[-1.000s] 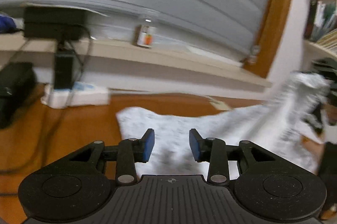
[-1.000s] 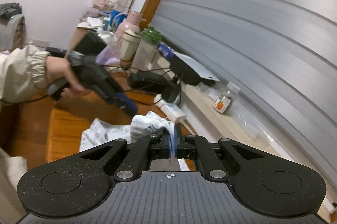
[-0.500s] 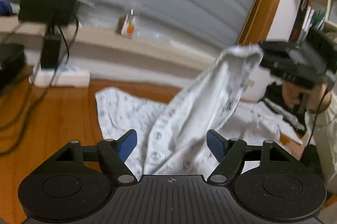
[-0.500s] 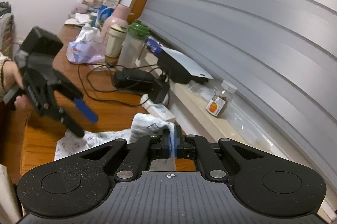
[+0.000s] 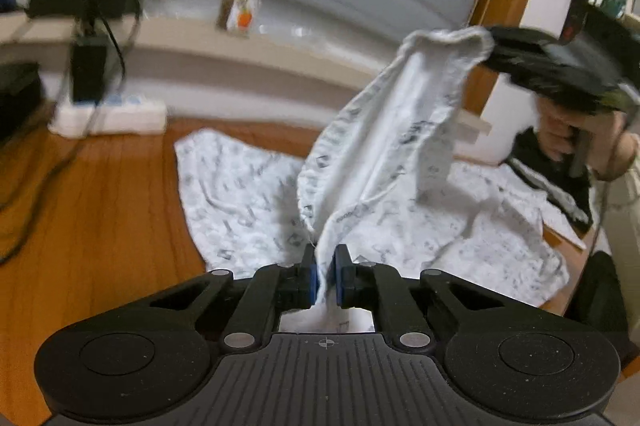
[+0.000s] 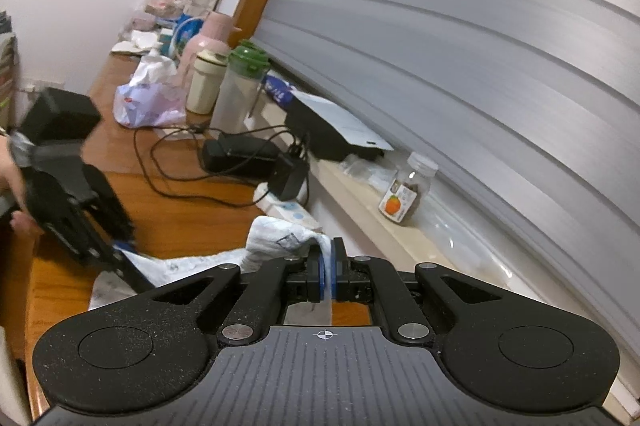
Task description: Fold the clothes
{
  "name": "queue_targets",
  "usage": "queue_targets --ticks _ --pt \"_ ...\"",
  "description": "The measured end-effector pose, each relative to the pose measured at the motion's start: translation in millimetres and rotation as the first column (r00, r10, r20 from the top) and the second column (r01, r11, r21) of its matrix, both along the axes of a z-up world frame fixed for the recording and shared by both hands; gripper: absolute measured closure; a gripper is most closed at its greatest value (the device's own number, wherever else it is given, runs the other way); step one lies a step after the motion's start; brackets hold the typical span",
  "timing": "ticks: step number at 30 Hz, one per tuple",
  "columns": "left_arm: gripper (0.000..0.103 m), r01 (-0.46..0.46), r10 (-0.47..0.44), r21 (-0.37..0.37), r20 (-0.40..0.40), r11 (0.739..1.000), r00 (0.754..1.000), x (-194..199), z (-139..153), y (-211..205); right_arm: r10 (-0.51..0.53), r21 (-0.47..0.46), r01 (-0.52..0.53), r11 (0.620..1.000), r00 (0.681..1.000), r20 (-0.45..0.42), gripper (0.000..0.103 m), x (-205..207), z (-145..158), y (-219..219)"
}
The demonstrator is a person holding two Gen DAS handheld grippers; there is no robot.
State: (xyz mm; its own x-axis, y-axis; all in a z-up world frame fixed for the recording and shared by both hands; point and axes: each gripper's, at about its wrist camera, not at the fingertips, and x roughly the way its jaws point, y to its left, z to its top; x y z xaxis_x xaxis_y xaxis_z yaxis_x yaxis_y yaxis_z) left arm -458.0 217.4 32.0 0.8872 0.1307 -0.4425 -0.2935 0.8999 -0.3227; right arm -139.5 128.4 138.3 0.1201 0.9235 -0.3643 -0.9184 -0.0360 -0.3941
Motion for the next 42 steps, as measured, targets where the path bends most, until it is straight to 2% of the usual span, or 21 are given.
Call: queue_targets --ticks 5,6,10,12,13,14,15,16,19,24,26,28,30,35,37,38,40,42 --pt "0.095 -0.029 0.029 0.002 0.010 1.000 1.000 -31.9 -0.8 -10.4 0.014 -0.016 -0.014 1.000 1.000 -0.009 0.099 -0.1 -5.5 45.3" --pt "0.099 -0.042 0.042 -0.002 0.004 0.999 0.999 -35.8 -1.5 -10.7 0.016 -0.030 -0.017 0.999 1.000 -0.005 0.099 -1.7 -9.6 59.7" --pt "0.099 -0.093 0.092 -0.034 -0.024 0.995 0.995 -53.7 -10.7 -2.5 0.006 -0.092 -0.007 0.996 1.000 -0.011 0.098 -2.6 -35.0 116.5" --pt "0.099 -0.107 0.106 -0.049 -0.025 0.993 0.994 -59.9 -14.0 1.2 -0.014 -0.114 0.010 0.993 1.000 -0.026 0.093 -2.0 -47.3 138.3" --pt "0.099 -0.115 0.113 -0.057 -0.026 0.992 0.993 -62.9 -15.6 3.0 -0.025 -0.127 0.021 0.992 0.999 -0.035 0.075 -2.1 -52.3 146.2" --pt "0.099 -0.117 0.115 -0.058 -0.028 0.991 0.993 -64.4 -16.3 3.4 -0.037 -0.146 0.031 0.989 0.999 -0.035 0.046 -3.2 -55.6 149.9" --pt "0.098 -0.119 0.117 -0.059 -0.031 0.991 0.993 -65.9 -16.9 3.8 -0.047 -0.167 0.041 0.985 0.999 -0.028 0.039 -4.9 -58.0 151.3" --pt "0.096 -0.124 0.122 -0.060 -0.031 0.990 0.992 -66.3 -16.5 4.4 -0.053 -0.176 0.048 0.983 0.998 -0.024 0.039 -5.1 -58.0 149.5" --pt "0.091 -0.145 0.143 -0.055 -0.031 0.988 0.989 -69.0 -13.6 6.6 -0.062 -0.158 0.057 0.986 0.998 -0.028 0.037 0.2 -48.5 132.0" --pt "0.069 -0.196 0.196 -0.012 -0.019 0.980 0.980 -73.8 -2.2 8.3 -0.116 -0.167 0.105 0.980 0.991 -0.059 0.037 18.5 -27.8 84.9" --pt "0.062 -0.166 0.166 0.008 -0.010 0.986 0.986 -51.6 4.1 3.9 -0.142 -0.188 0.124 0.974 0.986 -0.084 0.037 27.0 -22.2 62.5" --pt "0.062 -0.136 0.136 0.027 -0.001 0.990 0.991 -29.4 10.4 -0.4 -0.171 -0.197 0.150 0.969 0.981 -0.096 0.037 32.3 -17.8 35.7" --pt "0.052 -0.106 0.106 0.047 0.006 0.993 0.994 -7.2 16.7 -4.8 -0.200 -0.192 0.175 0.966 0.973 -0.117 0.037 35.4 -13.7 5.9" --pt "0.042 -0.031 0.029 0.098 0.023 0.995 0.999 48.4 32.5 -15.7 -0.269 -0.178 0.238 0.955 0.947 -0.176 0.037 49.8 -10.2 -73.9" --pt "0.034 -0.001 -0.003 0.118 0.029 0.993 1.000 70.6 38.8 -20.0 -0.308 -0.180 0.278 0.944 0.935 -0.176 0.034 55.9 -13.4 -106.0" --pt "0.031 0.025 -0.028 0.125 0.030 0.992 0.999 89.7 39.9 -24.5 -0.331 -0.182 0.300 0.936 0.927 -0.178 0.034 59.3 -16.0 -122.5" --pt "0.031 0.077 -0.081 0.140 0.027 0.987 0.996 128.6 40.2 -34.4 -0.386 -0.188 0.353 0.917 0.903 -0.189 0.033 67.0 -24.1 -156.4" --pt "0.030 0.125 -0.128 0.133 0.010 0.983 0.992 166.3 36.4 -44.8 -0.450 -0.198 0.413 0.889 0.869 -0.208 0.034 75.8 -35.9 -191.1"
